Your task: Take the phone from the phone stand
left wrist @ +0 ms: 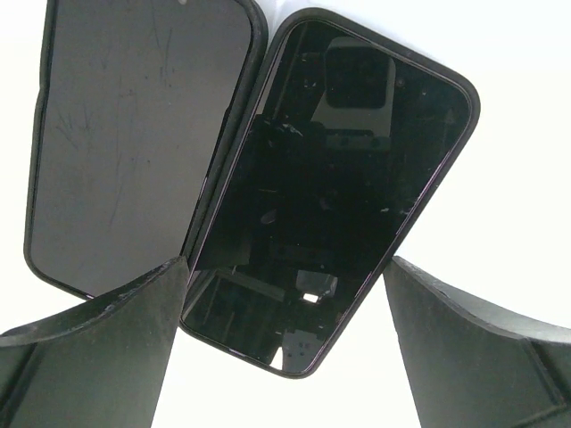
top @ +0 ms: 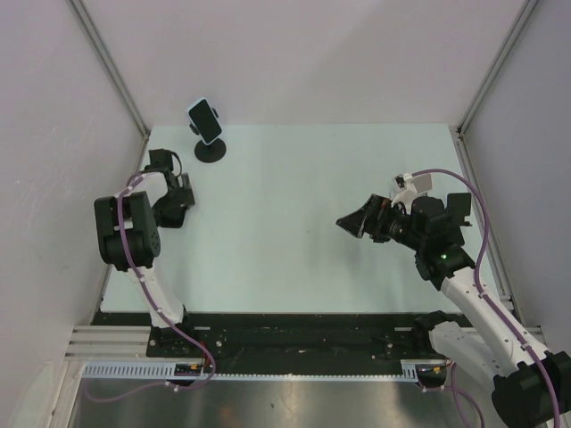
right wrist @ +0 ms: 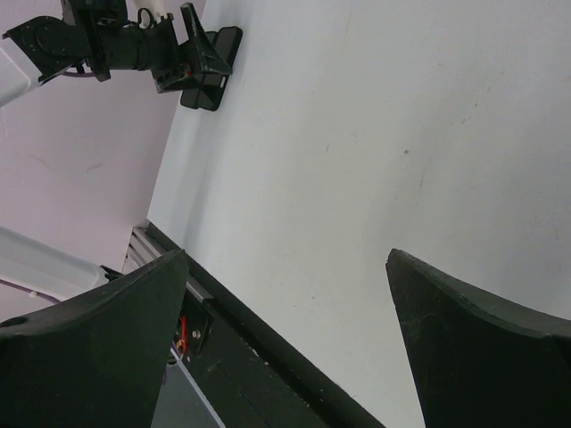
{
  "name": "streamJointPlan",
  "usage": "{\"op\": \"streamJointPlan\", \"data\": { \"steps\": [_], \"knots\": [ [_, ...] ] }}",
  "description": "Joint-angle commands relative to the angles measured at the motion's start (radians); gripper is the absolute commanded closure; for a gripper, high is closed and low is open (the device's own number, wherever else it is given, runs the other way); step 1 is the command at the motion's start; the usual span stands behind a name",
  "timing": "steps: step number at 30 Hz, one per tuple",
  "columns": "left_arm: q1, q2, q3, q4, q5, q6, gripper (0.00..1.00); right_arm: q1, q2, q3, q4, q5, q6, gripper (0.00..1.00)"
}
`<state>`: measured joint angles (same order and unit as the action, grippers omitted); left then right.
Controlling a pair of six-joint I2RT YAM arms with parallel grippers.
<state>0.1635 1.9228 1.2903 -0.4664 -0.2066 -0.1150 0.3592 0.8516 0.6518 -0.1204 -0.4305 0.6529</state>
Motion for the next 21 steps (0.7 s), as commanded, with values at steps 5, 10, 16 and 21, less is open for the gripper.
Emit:
{"op": "streamJointPlan", "data": {
  "steps": [5, 10, 16, 21],
  "knots": [
    [0.031, -0.053, 0.027, 0.02, 0.001, -0.063, 0.05, 0.006, -0.028, 0.006, -0.007, 0.068, -0.044, 0.01],
    [0.031, -0.116, 0.02, 0.018, 0.024, -0.072, 0.04, -0.002, -0.046, 0.023, -0.053, 0.208, -0.084, 0.0],
    [-0.002, -0.295, -0.011, 0.018, 0.108, -0.075, 0.01, -0.003, -0.016, 0.118, -0.175, 0.518, -0.18, 0.0],
    [-0.161, -0.473, -0.04, 0.018, 0.11, -0.051, 0.0, 0.001, 0.116, 0.239, -0.266, 0.78, -0.234, 0.0]
  ]
}}
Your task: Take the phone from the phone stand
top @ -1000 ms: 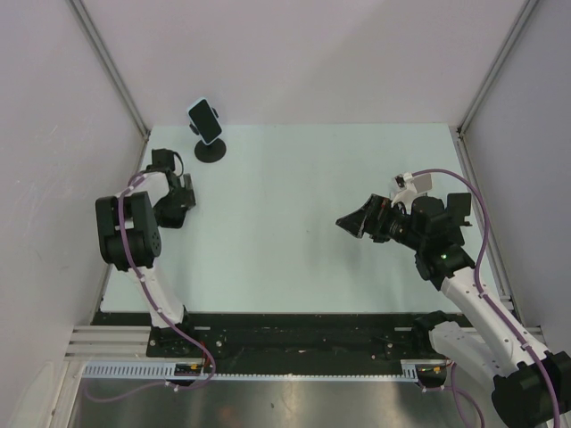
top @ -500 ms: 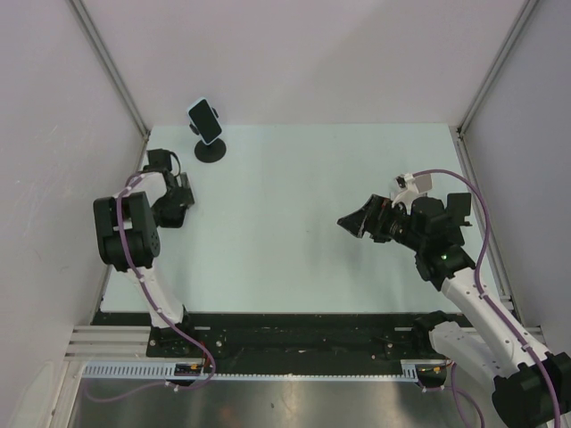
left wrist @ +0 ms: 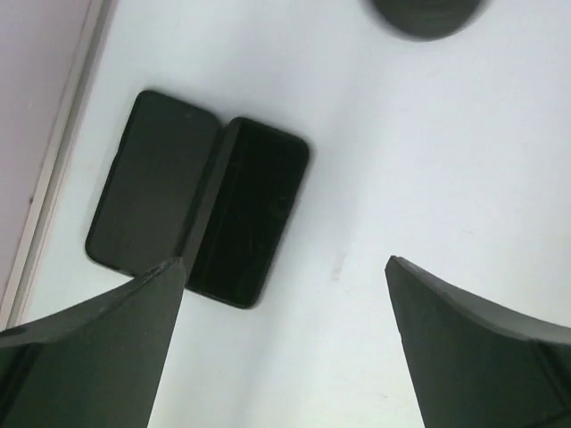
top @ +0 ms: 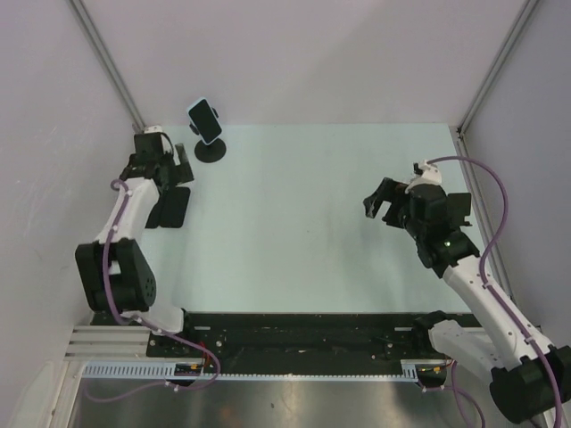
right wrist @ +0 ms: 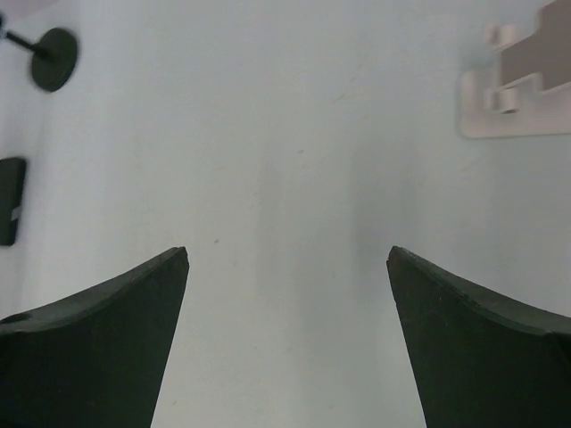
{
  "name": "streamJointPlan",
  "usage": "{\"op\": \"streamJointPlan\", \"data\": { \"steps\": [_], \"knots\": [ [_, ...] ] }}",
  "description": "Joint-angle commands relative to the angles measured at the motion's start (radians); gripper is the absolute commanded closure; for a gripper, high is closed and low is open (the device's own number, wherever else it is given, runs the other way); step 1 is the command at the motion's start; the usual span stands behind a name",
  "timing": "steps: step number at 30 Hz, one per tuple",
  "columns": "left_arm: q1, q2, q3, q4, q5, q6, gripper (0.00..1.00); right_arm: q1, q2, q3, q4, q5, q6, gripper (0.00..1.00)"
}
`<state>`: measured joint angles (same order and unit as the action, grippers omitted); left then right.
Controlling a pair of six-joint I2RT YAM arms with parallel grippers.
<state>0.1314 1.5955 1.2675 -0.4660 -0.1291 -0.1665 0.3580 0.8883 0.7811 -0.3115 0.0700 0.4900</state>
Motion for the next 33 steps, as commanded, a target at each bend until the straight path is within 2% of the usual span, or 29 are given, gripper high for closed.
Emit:
{"op": "streamJointPlan", "data": {
  "steps": [1, 2, 8, 11, 17, 20, 26, 33],
  "knots": [
    [-0.182, -0.199, -0.029, 0.02, 0.028, 0.011, 0.0, 0.007, 0.095, 0.122, -0.077, 0.331, -0.074, 0.0],
    [-0.217, -0.222, -0.034, 0.018, 0.02, 0.021, 0.0, 0.007, 0.112, 0.133, -0.08, 0.405, -0.082, 0.0],
    [-0.571, -0.385, -0.095, 0.015, -0.078, 0.073, 0.0, -0.028, 0.282, 0.221, -0.072, 0.597, -0.087, 0.0],
    [-0.666, -0.474, -0.169, 0.015, -0.089, 0.081, 0.0, -0.06, 0.365, 0.25, -0.032, 0.648, -0.065, 0.0],
    [-0.697, -0.632, -0.348, 0.017, -0.093, 0.074, 0.0, -0.108, 0.533, 0.31, 0.0, 0.741, 0.022, 0.0],
    [-0.697, -0.637, -0.413, 0.03, -0.138, 0.073, 0.0, -0.137, 0.609, 0.326, 0.034, 0.76, 0.065, 0.0],
    [-0.697, -0.608, -0.421, 0.03, -0.165, 0.116, 0.0, -0.166, 0.712, 0.379, 0.077, 0.778, 0.107, 0.07],
    [-0.697, -0.605, -0.425, 0.03, -0.135, 0.114, 0.0, -0.185, 0.851, 0.484, 0.034, 0.838, 0.197, 0.04]
  ]
}}
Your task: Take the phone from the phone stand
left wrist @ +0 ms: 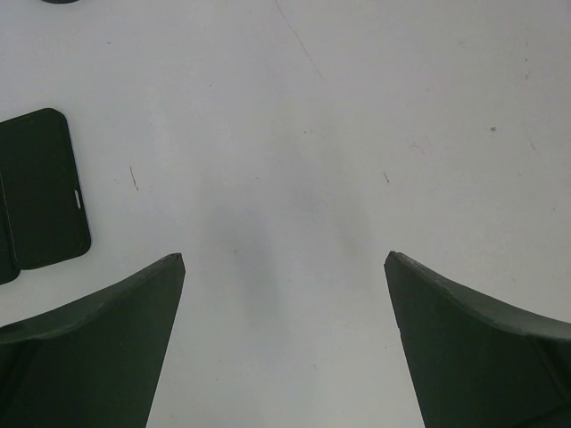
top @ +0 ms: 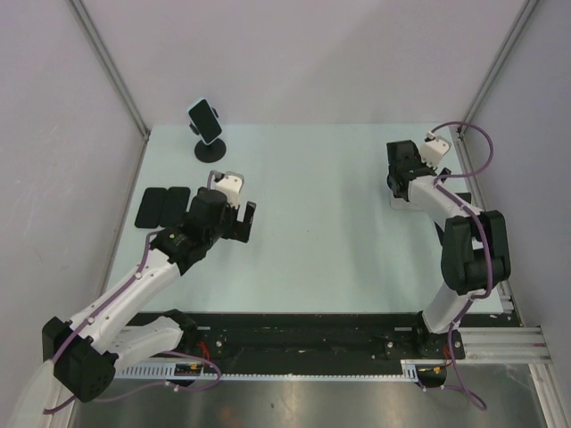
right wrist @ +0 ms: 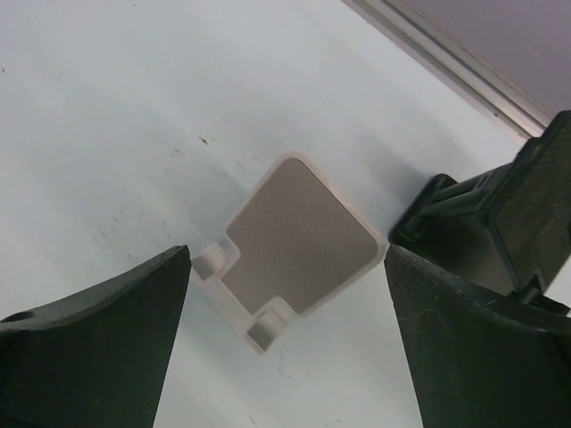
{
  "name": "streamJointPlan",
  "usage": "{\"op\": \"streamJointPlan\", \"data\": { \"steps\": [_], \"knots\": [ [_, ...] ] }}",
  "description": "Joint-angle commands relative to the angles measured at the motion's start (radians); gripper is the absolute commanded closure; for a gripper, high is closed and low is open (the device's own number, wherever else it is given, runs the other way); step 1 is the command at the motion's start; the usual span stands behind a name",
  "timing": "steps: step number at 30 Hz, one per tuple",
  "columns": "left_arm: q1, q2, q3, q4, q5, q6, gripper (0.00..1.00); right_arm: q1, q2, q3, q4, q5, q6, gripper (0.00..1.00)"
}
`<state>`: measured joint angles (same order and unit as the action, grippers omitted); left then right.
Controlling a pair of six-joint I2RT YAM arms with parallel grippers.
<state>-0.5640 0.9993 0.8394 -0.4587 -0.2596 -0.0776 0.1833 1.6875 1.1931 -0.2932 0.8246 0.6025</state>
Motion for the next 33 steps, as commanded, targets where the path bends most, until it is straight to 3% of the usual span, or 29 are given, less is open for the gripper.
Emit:
{"op": "streamJointPlan", "data": {
  "steps": [1, 11, 20, 25, 26, 33],
  "knots": [
    [-0.002, -0.004, 0.003, 0.023, -0.001, 0.024, 0.0, -0.01, 0.078, 0.092, 0.016, 0.097, 0.095, 0.04],
    [-0.002, 0.005, 0.004, 0.025, 0.02, 0.024, 0.0, -0.047, 0.196, 0.197, -0.05, 0.156, 0.105, 0.05],
    [-0.002, 0.004, 0.003, 0.025, 0.023, 0.024, 0.0, -0.031, 0.225, 0.204, -0.037, 0.103, 0.028, 0.22],
    [-0.002, 0.004, 0.001, 0.023, 0.02, 0.027, 0.0, -0.019, 0.21, 0.206, -0.05, 0.073, -0.029, 0.45],
    [-0.002, 0.005, 0.001, 0.025, 0.019, 0.029, 0.0, -0.016, 0.206, 0.204, -0.055, 0.061, -0.053, 0.54],
    [-0.002, 0.01, 0.003, 0.022, 0.033, 0.029, 0.0, -0.01, 0.109, 0.159, -0.087, -0.137, -0.231, 0.86]
  ]
}}
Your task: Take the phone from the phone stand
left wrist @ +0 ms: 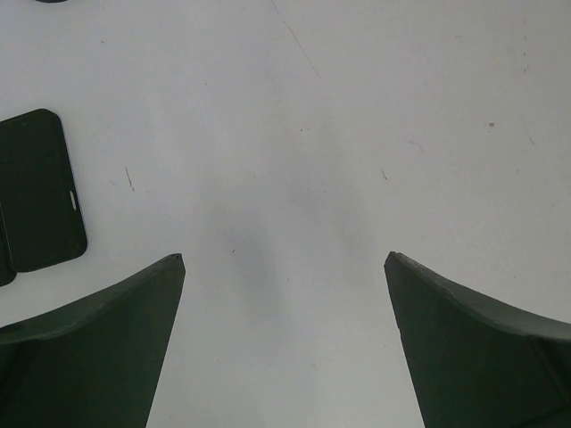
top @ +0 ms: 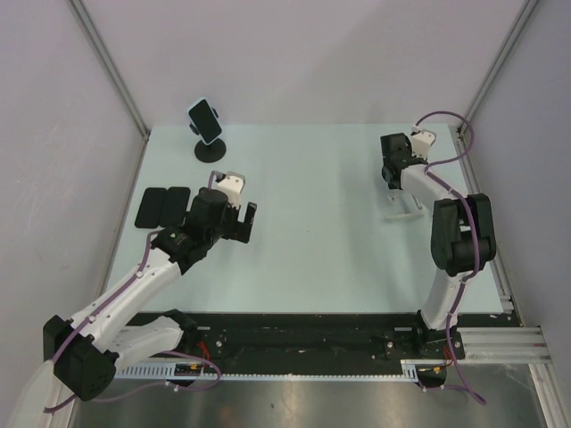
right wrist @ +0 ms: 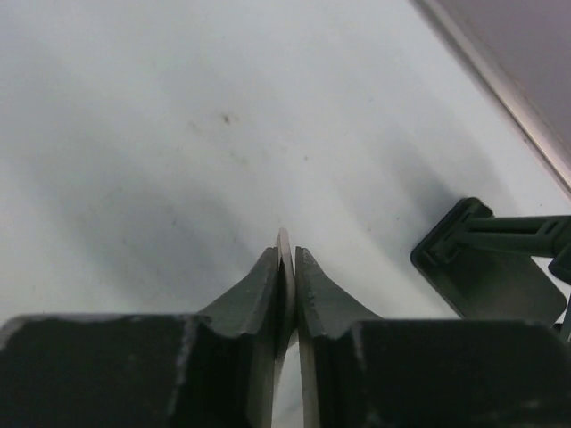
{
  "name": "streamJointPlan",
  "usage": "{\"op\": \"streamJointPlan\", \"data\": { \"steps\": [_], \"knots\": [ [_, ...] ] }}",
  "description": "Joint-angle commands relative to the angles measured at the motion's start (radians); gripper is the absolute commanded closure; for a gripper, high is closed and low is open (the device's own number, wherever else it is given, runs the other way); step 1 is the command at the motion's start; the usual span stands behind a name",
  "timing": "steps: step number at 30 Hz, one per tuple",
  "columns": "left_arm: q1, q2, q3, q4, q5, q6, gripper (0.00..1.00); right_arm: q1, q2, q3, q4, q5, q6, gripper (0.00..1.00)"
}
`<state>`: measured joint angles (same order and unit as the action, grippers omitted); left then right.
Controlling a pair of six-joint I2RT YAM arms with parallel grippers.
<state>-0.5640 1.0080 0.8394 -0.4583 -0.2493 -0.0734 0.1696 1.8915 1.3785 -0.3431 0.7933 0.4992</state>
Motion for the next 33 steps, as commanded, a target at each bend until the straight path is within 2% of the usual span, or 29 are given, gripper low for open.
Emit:
{"op": "streamJointPlan", "data": {
  "steps": [1, 2, 3, 8, 13, 17, 18, 19, 20, 21, 25, 33],
  "knots": [
    [-0.002, 0.0, 0.003, 0.021, 0.025, 0.026, 0.0, 0.004, -0.113, -0.041, -0.028, -0.124, -0.14, 0.89],
    [-0.002, 0.0, 0.001, 0.021, 0.024, 0.026, 0.0, 0.004, -0.149, -0.076, -0.017, -0.15, -0.169, 0.97],
    [-0.002, 0.0, 0.001, 0.021, 0.022, 0.026, 0.0, 0.004, -0.172, -0.094, -0.005, -0.208, -0.18, 1.0],
    [-0.002, -0.008, 0.001, 0.021, 0.021, 0.034, 0.0, 0.004, -0.322, -0.208, 0.091, -0.446, -0.261, 1.0],
    [-0.002, -0.017, 0.003, 0.03, 0.087, 0.05, 0.0, 0.002, -0.456, -0.349, 0.217, -0.776, -0.356, 1.0],
    [-0.002, -0.028, -0.002, 0.05, 0.192, 0.061, 0.0, -0.016, -0.523, -0.455, 0.332, -1.07, -0.451, 1.0],
    [-0.002, -0.029, -0.003, 0.069, 0.25, 0.064, 0.0, -0.018, -0.525, -0.466, 0.376, -1.192, -0.462, 1.0],
    [-0.002, -0.034, -0.006, 0.078, 0.298, 0.066, 0.0, -0.018, -0.529, -0.476, 0.394, -1.248, -0.461, 1.0],
    [-0.004, -0.037, -0.008, 0.089, 0.335, 0.064, 0.0, -0.015, -0.526, -0.492, 0.415, -1.355, -0.45, 1.0],
    [-0.002, -0.039, -0.013, 0.116, 0.416, 0.06, 0.0, -0.002, -0.525, -0.504, 0.479, -1.396, -0.427, 1.0],
    [-0.004, -0.054, -0.051, 0.255, 0.595, -0.069, 0.0, 0.063, -0.539, -0.561, 0.662, -1.474, -0.312, 1.0],
    [-0.004, -0.039, -0.126, 0.601, 0.722, -0.279, 0.0, 0.174, -0.552, -0.634, 1.039, -1.652, -0.056, 1.0]
  ]
}}
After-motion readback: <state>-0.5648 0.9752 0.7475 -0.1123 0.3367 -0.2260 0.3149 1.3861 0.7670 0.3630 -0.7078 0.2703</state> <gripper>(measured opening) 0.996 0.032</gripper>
